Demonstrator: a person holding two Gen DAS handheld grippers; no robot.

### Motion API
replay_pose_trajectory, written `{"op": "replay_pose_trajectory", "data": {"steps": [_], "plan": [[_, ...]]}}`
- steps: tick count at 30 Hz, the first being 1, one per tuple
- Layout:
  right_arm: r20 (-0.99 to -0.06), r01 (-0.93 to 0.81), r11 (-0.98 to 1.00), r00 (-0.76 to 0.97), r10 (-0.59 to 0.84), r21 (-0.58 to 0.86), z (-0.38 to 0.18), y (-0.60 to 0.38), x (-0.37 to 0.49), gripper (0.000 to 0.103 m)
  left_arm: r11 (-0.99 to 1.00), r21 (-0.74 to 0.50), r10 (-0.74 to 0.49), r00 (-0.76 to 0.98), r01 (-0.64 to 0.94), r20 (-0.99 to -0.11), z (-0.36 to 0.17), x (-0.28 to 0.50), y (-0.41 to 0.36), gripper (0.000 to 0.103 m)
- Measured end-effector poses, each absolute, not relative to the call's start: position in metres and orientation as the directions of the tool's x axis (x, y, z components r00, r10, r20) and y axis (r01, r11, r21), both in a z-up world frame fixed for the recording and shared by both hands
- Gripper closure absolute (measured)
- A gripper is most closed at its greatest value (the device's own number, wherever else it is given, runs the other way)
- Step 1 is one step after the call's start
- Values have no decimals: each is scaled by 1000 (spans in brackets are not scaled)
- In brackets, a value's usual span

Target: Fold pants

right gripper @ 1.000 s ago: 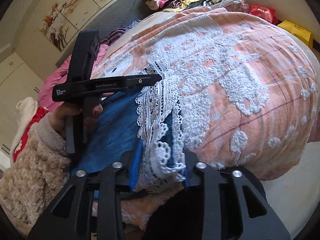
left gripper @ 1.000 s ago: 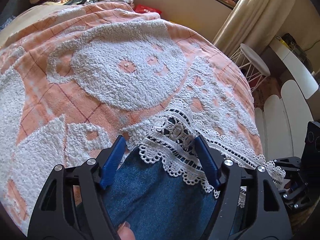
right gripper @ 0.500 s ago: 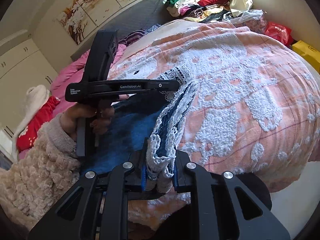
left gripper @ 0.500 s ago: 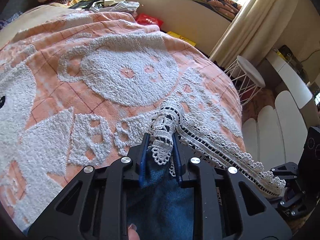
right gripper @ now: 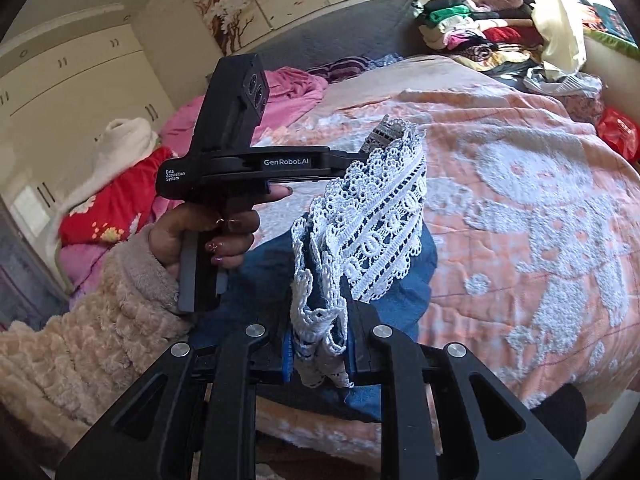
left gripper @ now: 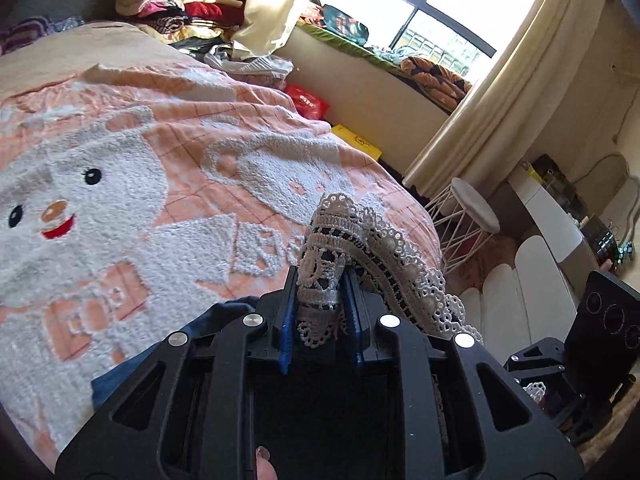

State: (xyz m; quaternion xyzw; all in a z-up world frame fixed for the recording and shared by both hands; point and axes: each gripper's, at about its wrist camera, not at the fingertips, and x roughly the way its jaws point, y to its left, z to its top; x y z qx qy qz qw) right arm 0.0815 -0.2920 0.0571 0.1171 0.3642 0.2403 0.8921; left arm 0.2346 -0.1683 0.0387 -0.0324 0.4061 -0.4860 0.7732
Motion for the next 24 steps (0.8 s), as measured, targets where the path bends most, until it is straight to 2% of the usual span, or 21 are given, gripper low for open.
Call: {"op": "replay_pose_trajectory", "data": {"steps": [13, 19, 21, 24], "plan": [[-693, -490, 799, 441, 571, 347, 20, -177, 101, 86, 656, -456, -717, 310, 601, -624, 8, 226, -61, 87], [-750, -523, 800, 392, 533, 295, -5, -147, 97, 86, 684, -580, -727, 347, 442, -593, -13, 232, -5, 87], [-772, -541, 802, 387, 505, 254, -12, -136, 93, 86, 662, -651, -750, 337, 372, -570, -21, 236, 11, 77], [-790, -566, 803, 399, 465, 187, -17, -123, 87, 86, 628, -710, -776, 327, 318, -540, -27, 234, 24, 70]]}}
